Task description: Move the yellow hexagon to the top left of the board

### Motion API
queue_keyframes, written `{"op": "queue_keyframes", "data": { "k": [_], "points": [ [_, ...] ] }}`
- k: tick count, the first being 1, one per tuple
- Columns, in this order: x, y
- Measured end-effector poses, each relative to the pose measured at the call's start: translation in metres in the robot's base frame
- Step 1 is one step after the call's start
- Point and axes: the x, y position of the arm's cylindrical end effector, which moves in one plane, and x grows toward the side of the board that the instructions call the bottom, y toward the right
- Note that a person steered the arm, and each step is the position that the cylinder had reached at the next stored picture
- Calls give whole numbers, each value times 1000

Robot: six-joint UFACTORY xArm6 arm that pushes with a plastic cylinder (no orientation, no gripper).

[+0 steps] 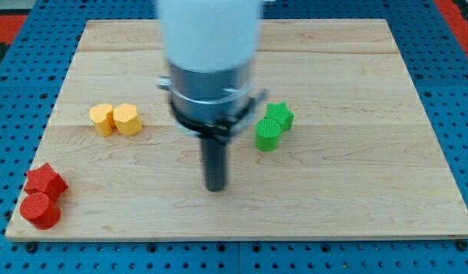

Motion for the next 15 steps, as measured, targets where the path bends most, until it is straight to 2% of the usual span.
{"op": "queue_keyframes", "data": {
  "k": [1,2,4,5,7,8,9,10,11,12,13,14,15],
  "points": [
    [-37,-28],
    [-50,-94],
    [-167,-106],
    [-147,-73],
    [-111,-76],
    [-111,-76],
    [-73,-66],
    [-50,-99],
    [-93,-98],
    [-152,-159],
    [-137,-133],
    [-165,-185],
    [-193,-210]
  ]
}}
